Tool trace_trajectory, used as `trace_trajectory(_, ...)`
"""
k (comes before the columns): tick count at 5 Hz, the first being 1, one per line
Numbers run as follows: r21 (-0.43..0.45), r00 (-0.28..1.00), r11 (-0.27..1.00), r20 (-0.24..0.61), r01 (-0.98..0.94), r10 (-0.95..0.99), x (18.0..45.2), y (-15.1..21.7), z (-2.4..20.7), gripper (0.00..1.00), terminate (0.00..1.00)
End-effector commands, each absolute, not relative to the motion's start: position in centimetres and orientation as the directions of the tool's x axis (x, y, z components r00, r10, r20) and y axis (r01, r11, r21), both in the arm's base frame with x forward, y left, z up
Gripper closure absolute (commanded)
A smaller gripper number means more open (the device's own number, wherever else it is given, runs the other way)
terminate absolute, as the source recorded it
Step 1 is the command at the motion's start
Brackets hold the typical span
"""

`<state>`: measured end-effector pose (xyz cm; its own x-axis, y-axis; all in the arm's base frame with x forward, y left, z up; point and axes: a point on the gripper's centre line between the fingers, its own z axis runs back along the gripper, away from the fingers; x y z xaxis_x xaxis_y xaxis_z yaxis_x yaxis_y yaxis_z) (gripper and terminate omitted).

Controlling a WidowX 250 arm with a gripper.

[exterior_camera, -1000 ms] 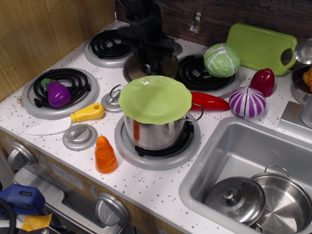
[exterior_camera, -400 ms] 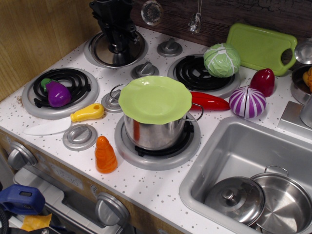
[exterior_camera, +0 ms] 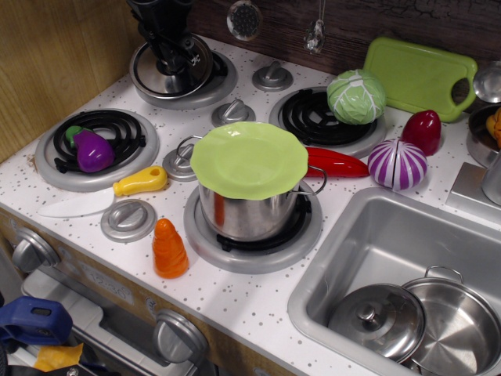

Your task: Put lid on stove

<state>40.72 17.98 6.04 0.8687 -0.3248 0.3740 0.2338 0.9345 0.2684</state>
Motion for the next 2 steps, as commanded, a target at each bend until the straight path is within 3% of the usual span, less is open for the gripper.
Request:
trace_trajectory(1, 0.35, 0.822, 0.908, 0.431, 0.229, -0.373, 42.0, 20.1, 7.2, 1.0, 0.0)
trace_trajectory(2, 0.361, 0.802, 0.899, 0.444, 0.248, -0.399, 43.1, 20.9, 6.6, 1.0, 1.0)
